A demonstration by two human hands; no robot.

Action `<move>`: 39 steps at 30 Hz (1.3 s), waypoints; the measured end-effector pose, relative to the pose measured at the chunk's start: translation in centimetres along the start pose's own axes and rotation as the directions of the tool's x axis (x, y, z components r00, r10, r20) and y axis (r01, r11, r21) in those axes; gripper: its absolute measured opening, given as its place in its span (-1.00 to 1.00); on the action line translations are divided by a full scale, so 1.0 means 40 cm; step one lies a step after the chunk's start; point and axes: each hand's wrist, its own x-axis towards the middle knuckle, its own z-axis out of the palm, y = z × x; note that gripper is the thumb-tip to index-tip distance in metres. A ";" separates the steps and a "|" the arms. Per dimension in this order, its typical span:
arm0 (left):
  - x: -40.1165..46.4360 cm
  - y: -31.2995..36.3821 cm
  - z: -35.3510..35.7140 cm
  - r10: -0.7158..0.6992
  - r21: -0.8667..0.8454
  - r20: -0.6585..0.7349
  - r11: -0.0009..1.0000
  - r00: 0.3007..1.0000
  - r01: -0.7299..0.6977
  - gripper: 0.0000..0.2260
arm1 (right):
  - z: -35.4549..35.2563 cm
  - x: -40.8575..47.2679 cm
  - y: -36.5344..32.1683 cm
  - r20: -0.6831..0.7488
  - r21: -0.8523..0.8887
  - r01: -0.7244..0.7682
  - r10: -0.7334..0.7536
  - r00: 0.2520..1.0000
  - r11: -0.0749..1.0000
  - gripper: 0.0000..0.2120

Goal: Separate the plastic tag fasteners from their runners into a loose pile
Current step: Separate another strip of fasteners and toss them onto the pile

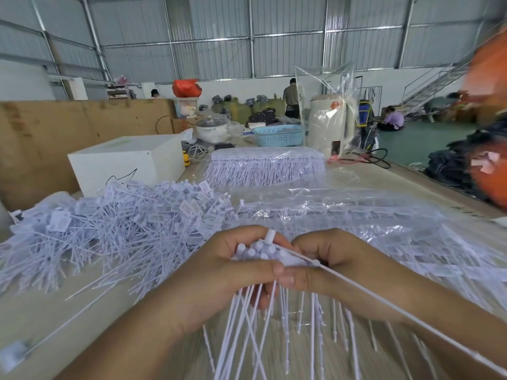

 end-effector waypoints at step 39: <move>0.010 -0.003 0.031 0.007 -0.088 -0.319 0.995 0.948 -0.037 -0.68 | 0.041 -0.007 -0.049 -0.150 -0.679 0.389 -0.637 0.756 0.622 -0.83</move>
